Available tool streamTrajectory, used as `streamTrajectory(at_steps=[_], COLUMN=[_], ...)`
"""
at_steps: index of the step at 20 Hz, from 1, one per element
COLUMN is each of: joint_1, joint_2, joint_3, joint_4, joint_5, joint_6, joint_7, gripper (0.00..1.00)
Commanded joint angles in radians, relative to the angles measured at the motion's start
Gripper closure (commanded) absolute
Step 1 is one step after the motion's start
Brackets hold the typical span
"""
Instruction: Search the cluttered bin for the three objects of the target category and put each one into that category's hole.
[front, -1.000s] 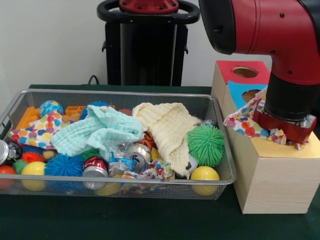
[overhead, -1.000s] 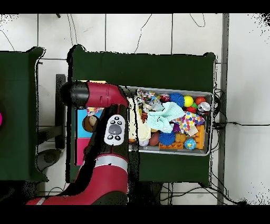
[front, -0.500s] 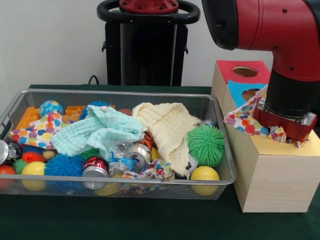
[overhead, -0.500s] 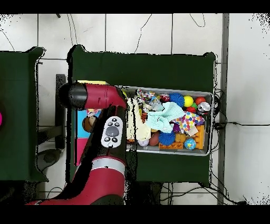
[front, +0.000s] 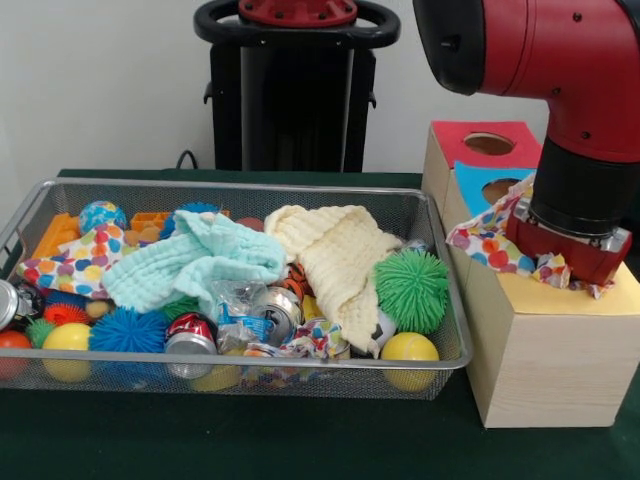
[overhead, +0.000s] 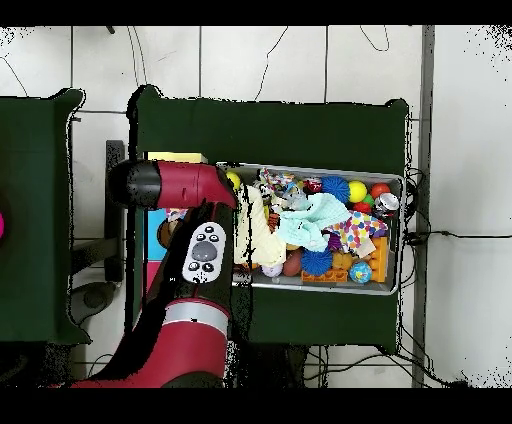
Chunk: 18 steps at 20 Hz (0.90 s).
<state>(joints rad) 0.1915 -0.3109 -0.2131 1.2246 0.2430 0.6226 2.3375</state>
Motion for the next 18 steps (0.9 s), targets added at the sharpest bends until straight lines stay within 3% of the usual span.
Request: streamTrajectory(at_steps=[1,4,8,14,18], joint_1=[0.012,-0.005,-0.017,-0.012,-0.021], joint_2=[0.131,0.148,0.101,0.184,0.179], joint_3=[0.033,0.052,0.070,0.054,0.071], joint_4=[0.013,-0.003,0.034,-0.047,-0.039], joint_5=[-0.099,-0.085,-0.079,-0.092,-0.091], joint_6=[0.086,0.094,0.107,0.094,0.097], joint_7=[0.013,0.004,-0.015,-0.010,-0.028], gripper=[0.00,0.00,0.00,0.00,0.00])
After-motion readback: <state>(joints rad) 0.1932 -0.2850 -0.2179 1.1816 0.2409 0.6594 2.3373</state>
